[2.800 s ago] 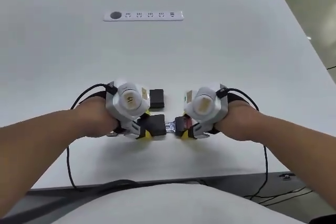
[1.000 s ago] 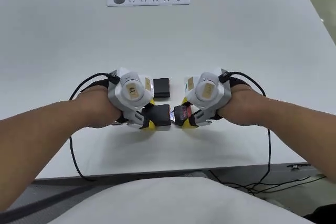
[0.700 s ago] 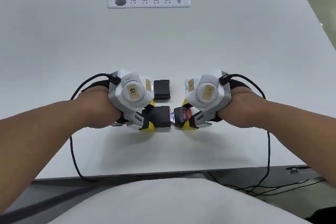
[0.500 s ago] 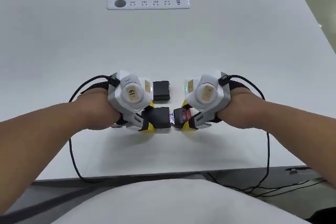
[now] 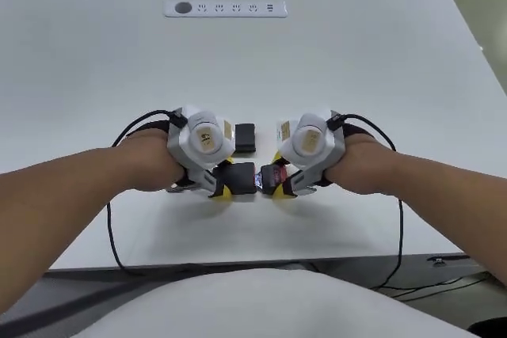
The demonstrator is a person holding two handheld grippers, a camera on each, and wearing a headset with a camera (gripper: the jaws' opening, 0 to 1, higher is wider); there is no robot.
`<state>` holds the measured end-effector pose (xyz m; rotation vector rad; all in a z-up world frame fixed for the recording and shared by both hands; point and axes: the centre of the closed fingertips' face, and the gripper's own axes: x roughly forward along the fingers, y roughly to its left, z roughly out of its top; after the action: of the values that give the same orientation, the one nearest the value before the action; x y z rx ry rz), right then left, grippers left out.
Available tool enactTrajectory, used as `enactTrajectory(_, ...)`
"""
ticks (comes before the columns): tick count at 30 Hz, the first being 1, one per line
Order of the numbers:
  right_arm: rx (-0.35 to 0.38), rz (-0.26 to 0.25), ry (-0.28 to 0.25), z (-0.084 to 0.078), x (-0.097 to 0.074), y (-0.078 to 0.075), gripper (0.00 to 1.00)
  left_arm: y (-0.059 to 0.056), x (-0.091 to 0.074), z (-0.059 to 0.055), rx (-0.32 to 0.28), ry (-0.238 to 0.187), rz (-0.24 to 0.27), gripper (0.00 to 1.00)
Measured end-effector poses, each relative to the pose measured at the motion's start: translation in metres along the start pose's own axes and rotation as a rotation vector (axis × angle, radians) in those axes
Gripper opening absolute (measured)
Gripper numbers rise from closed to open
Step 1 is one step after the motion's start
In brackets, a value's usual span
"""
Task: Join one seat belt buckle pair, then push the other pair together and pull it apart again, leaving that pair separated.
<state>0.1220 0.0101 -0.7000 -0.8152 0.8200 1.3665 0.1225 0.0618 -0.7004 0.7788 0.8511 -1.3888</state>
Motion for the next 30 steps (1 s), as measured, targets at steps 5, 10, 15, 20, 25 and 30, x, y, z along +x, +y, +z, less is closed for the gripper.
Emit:
enactTrajectory(5, -0.012, -0.020, 0.002, 0.000, 0.001, 0.000, 0.32, 0.001, 0.001, -0.003, -0.011, 0.028, 0.004, 0.33)
enactTrajectory(10, 0.003, -0.030, -0.014, 0.005, -0.003, 0.003, 0.33, 0.000, -0.005, -0.006, -0.038, 0.039, 0.006, 0.34)
enactTrajectory(15, 0.032, -0.050, -0.054, 0.011, -0.020, 0.001, 0.37, 0.006, -0.019, 0.009, -0.038, -0.022, 0.033, 0.37)
enactTrajectory(20, 0.039, -0.073, -0.077, 0.010, -0.038, -0.009, 0.35, 0.018, -0.039, 0.027, -0.029, -0.043, 0.077, 0.43)
enactTrajectory(25, 0.049, -0.099, -0.074, -0.005, -0.048, -0.030, 0.33, 0.036, -0.042, 0.035, -0.009, -0.050, 0.098, 0.42)
enactTrajectory(30, 0.054, -0.114, -0.067, -0.024, -0.062, -0.045, 0.30, 0.051, -0.043, 0.036, 0.002, -0.038, 0.102, 0.39)
